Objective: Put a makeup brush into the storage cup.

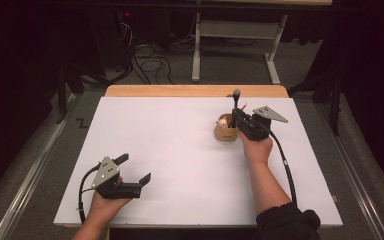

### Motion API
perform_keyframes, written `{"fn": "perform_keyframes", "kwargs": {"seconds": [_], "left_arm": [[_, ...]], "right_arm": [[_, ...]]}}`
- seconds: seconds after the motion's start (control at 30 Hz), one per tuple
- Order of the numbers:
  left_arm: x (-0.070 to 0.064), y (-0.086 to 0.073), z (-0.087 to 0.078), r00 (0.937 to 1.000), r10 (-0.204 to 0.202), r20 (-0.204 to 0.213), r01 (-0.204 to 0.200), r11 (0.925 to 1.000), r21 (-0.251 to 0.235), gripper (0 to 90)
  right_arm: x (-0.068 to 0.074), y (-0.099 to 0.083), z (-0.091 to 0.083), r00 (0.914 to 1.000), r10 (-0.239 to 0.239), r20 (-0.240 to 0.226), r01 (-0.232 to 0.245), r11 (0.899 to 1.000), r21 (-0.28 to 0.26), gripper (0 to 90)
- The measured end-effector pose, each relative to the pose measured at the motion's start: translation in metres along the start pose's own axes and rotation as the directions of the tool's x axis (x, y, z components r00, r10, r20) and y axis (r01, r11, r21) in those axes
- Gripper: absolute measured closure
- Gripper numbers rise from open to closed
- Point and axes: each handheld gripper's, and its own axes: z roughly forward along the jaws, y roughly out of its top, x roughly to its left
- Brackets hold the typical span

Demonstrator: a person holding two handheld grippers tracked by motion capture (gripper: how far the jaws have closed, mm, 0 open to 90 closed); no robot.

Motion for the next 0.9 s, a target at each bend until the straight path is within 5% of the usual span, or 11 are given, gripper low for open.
{"fn": "perform_keyframes", "kwargs": {"seconds": [0.3, 0.9], "left_arm": [[-0.001, 0.0, 0.0, 1.0, 0.001, 0.003, -0.001, 1.0, 0.003, 0.3], [-0.001, 0.0, 0.002, 1.0, 0.003, 0.006, -0.003, 1.0, 0.008, 0.2]], "right_arm": [[-0.002, 0.006, -0.007, 0.9996, 0.016, -0.023, -0.017, 0.999, -0.046, 62.6], [-0.002, 0.008, -0.018, 0.9997, -0.016, -0.021, 0.016, 1.0, -0.005, 61.3]]}}
